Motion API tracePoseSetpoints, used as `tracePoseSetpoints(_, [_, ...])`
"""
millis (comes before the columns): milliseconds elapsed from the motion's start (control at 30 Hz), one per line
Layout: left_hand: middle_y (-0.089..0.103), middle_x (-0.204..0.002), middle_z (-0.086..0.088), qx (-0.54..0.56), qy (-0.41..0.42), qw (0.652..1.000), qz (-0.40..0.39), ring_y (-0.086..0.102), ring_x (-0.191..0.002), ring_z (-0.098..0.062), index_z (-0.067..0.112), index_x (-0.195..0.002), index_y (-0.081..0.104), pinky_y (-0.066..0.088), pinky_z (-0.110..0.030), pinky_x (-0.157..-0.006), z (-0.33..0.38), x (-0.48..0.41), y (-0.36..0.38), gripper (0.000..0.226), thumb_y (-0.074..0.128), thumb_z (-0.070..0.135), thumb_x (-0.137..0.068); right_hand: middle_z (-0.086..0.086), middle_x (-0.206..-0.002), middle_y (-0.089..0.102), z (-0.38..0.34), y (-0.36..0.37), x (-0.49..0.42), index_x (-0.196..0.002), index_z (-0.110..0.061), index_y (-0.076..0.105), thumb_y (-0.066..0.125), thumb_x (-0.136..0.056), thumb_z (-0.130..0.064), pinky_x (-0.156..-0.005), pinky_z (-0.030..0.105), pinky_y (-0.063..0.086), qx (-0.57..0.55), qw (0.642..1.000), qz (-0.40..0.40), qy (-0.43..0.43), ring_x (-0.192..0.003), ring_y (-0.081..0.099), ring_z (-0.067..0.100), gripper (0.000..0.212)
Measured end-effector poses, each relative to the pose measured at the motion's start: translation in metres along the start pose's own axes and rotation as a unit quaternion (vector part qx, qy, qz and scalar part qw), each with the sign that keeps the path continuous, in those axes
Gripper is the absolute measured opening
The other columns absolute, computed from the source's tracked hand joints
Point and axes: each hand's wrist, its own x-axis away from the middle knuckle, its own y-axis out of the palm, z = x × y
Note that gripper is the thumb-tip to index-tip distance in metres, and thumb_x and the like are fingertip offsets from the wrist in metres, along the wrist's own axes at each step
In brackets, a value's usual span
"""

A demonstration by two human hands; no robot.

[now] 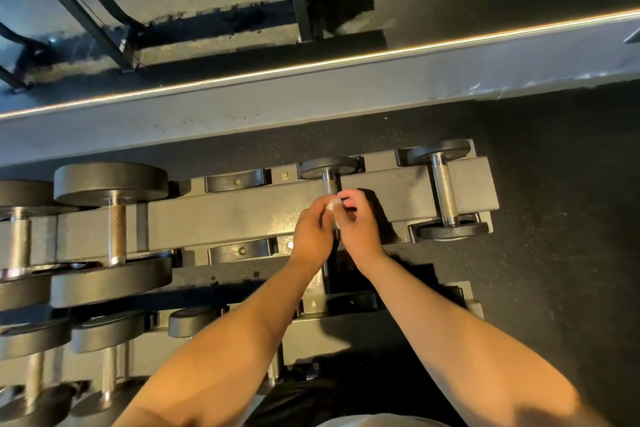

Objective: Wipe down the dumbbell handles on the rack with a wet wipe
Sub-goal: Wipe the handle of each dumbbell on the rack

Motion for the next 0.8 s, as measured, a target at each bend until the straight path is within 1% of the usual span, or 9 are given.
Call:
tracePoseSetpoints(100, [0.06, -0.123, 0.007, 0.002, -0.01, 0.999, 0.037, 0.06, -0.111, -0.009, 0.03, -0.128, 0.055, 0.054, -0.041, -0.099, -0.006, -0.01, 0.003, 0.034, 0.05, 0.01, -0.102, -0.004, -0.108, 0.065, -0.005, -0.002, -0.019, -0.102, -0.024, 0.065, 0.056, -0.099, -0.012, -0.073, 0.013, 0.044, 0.045, 0.999, 0.003, 0.011, -0.096, 0.06, 0.003, 0.015])
tracePoseSetpoints(167, [0.056, -0.13, 0.005, 0.009, -0.032, 0.998, 0.055, 0.057, -0.118, -0.011, 0.03, -0.132, 0.052, 0.05, -0.043, -0.106, -0.011, -0.013, 0.011, 0.036, 0.05, 0.012, -0.101, 0.0, -0.107, 0.067, -0.004, 0.0, -0.032, -0.103, -0.019, 0.068, 0.055, -0.098, -0.01, -0.075, 0.017, 0.046, 0.047, 0.995, 0.085, 0.034, -0.098, 0.063, 0.012, 0.016])
tracePoseSetpoints(233, [0.054, -0.133, 0.005, -0.007, -0.05, 0.996, 0.075, 0.053, -0.121, -0.007, 0.027, -0.135, 0.053, 0.045, -0.034, -0.11, -0.01, -0.01, 0.02, 0.038, 0.048, 0.009, -0.102, 0.001, -0.107, 0.069, -0.004, 0.003, -0.044, -0.106, -0.015, 0.07, 0.057, -0.098, -0.009, -0.083, 0.022, 0.049, 0.022, 0.985, 0.162, 0.062, -0.102, 0.064, 0.018, 0.016])
tracePoseSetpoints(267, [0.053, -0.134, 0.006, -0.024, -0.055, 0.995, 0.084, 0.049, -0.12, -0.004, 0.025, -0.137, 0.053, 0.042, -0.026, -0.109, -0.009, -0.008, 0.024, 0.04, 0.047, 0.006, -0.102, 0.0, -0.106, 0.069, -0.005, 0.005, -0.049, -0.107, -0.014, 0.071, 0.059, -0.097, -0.009, -0.085, 0.022, 0.049, 0.004, 0.982, 0.174, 0.073, -0.102, 0.064, 0.017, 0.016])
tracePoseSetpoints(333, [0.05, -0.134, 0.005, -0.056, -0.053, 0.993, 0.094, 0.046, -0.119, -0.002, 0.024, -0.14, 0.051, 0.037, -0.017, -0.103, -0.01, -0.005, 0.028, 0.045, 0.048, 0.003, -0.1, -0.004, -0.102, 0.069, -0.006, 0.013, -0.056, -0.107, -0.014, 0.072, 0.062, -0.095, -0.007, -0.079, 0.013, 0.048, -0.039, 0.982, 0.156, 0.094, -0.098, 0.063, 0.012, 0.017])
tracePoseSetpoints(400, [0.049, -0.13, 0.008, -0.061, -0.048, 0.993, 0.089, 0.048, -0.118, -0.005, 0.024, -0.14, 0.051, 0.039, -0.019, -0.102, -0.014, -0.006, 0.027, 0.046, 0.048, 0.003, -0.099, -0.008, -0.094, 0.068, -0.008, 0.022, -0.058, -0.103, -0.016, 0.073, 0.066, -0.091, -0.004, -0.074, 0.012, 0.047, -0.068, 0.982, 0.137, 0.111, -0.093, 0.064, 0.011, 0.018])
tracePoseSetpoints(600, [0.049, -0.122, 0.014, -0.051, -0.013, 0.996, 0.069, 0.049, -0.112, 0.002, 0.031, -0.131, 0.052, 0.047, -0.023, -0.099, -0.023, -0.009, 0.023, 0.038, 0.056, 0.012, -0.098, -0.004, -0.09, 0.066, -0.012, 0.042, -0.076, -0.093, -0.019, 0.065, 0.077, -0.083, -0.011, -0.086, 0.037, 0.058, -0.047, 0.972, 0.174, 0.149, -0.096, 0.068, 0.024, 0.018])
tracePoseSetpoints(700, [0.051, -0.124, 0.012, -0.041, -0.012, 0.997, 0.064, 0.05, -0.114, 0.003, 0.031, -0.133, 0.052, 0.047, -0.025, -0.1, -0.028, -0.009, 0.019, 0.037, 0.057, 0.016, -0.1, 0.004, -0.103, 0.067, -0.014, 0.051, -0.08, -0.102, -0.015, 0.062, 0.078, -0.085, -0.016, -0.084, 0.033, 0.056, -0.015, 0.969, 0.183, 0.166, -0.103, 0.066, 0.026, 0.023])
tracePoseSetpoints(800, [0.05, -0.136, 0.007, -0.029, -0.052, 0.997, 0.041, 0.051, -0.123, -0.002, 0.031, -0.142, 0.046, 0.046, -0.033, -0.109, -0.036, -0.011, 0.014, 0.048, 0.046, 0.008, -0.101, 0.01, -0.114, 0.067, -0.014, 0.049, -0.077, -0.111, -0.013, 0.06, 0.071, -0.092, -0.023, -0.079, 0.031, 0.053, 0.073, 0.976, 0.147, 0.144, -0.107, 0.064, 0.027, 0.024])
